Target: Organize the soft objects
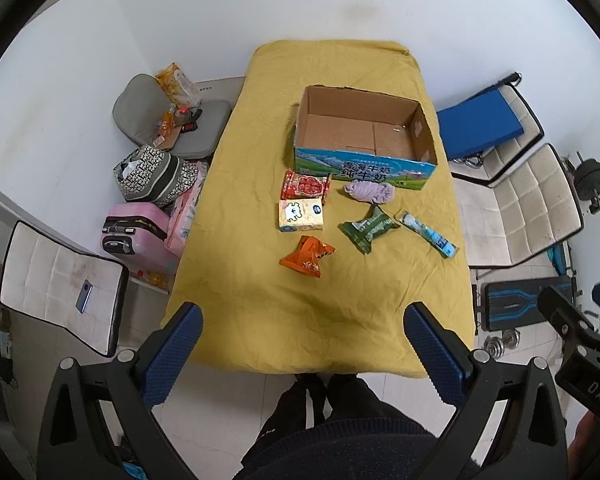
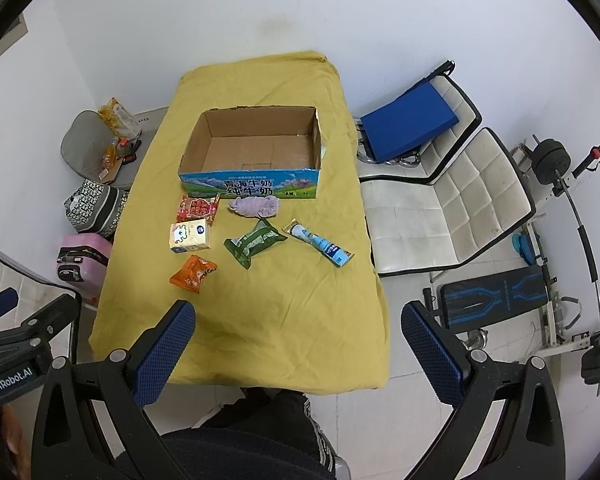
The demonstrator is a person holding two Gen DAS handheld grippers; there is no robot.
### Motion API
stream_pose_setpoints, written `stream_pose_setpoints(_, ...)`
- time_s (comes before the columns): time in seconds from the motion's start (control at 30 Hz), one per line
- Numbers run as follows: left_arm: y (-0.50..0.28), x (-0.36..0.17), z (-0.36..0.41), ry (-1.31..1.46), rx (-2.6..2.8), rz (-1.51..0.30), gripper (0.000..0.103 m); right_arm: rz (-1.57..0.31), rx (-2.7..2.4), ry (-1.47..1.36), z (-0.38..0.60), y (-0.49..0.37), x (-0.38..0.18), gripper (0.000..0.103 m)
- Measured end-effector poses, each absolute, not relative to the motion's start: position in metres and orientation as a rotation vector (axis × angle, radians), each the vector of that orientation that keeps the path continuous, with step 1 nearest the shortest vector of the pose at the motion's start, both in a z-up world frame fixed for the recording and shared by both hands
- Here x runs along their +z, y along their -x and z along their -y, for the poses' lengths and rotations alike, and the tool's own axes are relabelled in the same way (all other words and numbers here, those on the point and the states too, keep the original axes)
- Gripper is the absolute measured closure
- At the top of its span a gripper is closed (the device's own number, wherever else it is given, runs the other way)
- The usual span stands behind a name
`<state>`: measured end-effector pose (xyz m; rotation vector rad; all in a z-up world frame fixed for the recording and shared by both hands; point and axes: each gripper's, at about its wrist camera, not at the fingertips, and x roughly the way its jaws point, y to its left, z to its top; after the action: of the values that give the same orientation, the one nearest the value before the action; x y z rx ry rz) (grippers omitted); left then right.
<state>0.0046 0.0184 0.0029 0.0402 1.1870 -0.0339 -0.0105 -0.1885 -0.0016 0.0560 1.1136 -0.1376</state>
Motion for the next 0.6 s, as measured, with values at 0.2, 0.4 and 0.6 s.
stream_pose_setpoints(0.2, -0.033, -0.024, -0.025, -0.001, 0.006, -1.202, 0.0, -1.144, -0.138, -0.104, 0.2, -0.013, -0.037, 0.0)
stream_pose_setpoints(0.4, -0.077, -0.092, -0.023, -0.005, 0.044, -1.291, 0.0, -1.209, -0.149, -0.179, 0.216, -0.062, -0.107, 0.0)
stream_pose_setpoints(0.6, -0.121, -0.179, -0.026, -0.007, 0.062, -1.392, 0.0, -1.324, -0.131, -0.248, 0.222, -0.133, -0.203, 0.0)
